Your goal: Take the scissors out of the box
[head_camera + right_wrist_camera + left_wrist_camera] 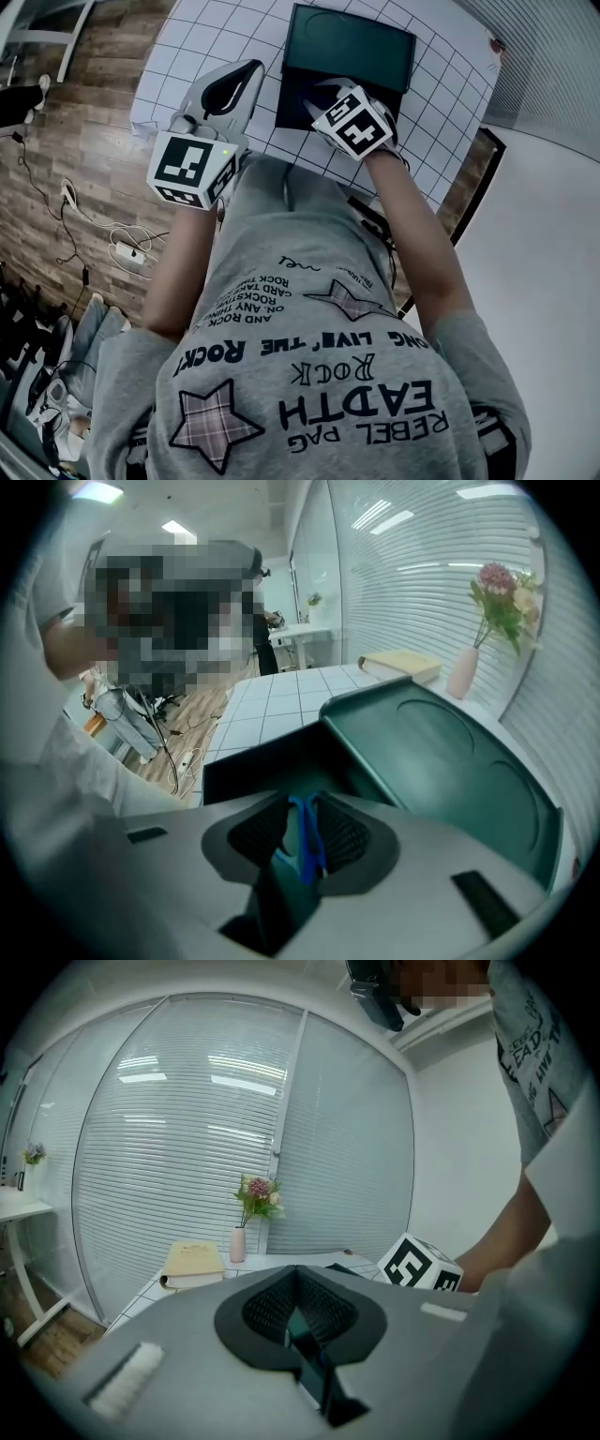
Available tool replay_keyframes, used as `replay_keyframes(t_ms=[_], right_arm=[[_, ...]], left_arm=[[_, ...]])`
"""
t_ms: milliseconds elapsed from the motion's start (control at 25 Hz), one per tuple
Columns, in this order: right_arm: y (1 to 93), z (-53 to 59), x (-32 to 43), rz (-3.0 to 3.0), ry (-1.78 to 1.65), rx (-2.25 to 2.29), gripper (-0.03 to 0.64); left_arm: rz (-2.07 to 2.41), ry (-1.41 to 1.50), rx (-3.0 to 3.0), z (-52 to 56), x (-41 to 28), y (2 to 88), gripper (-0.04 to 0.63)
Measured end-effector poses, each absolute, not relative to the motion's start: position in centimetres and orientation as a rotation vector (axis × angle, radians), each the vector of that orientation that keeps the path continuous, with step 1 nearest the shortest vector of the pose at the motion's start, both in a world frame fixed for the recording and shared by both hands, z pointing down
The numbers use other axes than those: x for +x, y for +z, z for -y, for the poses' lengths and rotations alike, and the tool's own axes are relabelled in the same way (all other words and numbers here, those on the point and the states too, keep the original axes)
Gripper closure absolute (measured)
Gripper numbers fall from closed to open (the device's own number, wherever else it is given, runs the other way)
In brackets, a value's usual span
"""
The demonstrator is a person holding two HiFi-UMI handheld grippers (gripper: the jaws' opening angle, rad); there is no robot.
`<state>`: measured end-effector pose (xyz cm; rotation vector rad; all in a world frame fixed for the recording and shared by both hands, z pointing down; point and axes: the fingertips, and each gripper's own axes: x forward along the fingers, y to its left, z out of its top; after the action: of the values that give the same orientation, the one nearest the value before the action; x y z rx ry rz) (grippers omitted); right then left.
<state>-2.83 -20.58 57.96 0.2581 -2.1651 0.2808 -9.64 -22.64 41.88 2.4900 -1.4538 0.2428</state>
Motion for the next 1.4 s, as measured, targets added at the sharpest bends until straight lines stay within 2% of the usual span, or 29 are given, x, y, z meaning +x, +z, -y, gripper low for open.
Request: replay_keyframes(t_ms=[80, 960, 1400], right_arm=[[58.5, 20.4, -2.9, 2.146, 0.275, 0.246, 0.499], [60.6, 19.7, -3.1, 2.032, 0.113, 0.137, 0.512], [60.5, 20.1, -3.0, 2.044, 0.172, 0.122, 0.534]], left_arm=[[1.452, 0.242, 2.49, 22.5, -9.6, 41.9, 0.591], [1.451, 0.25, 2.488, 22.2, -9.5, 42.0, 0.591], [1.451, 0.224, 2.492, 22.6, -9.0, 41.4, 0.591]])
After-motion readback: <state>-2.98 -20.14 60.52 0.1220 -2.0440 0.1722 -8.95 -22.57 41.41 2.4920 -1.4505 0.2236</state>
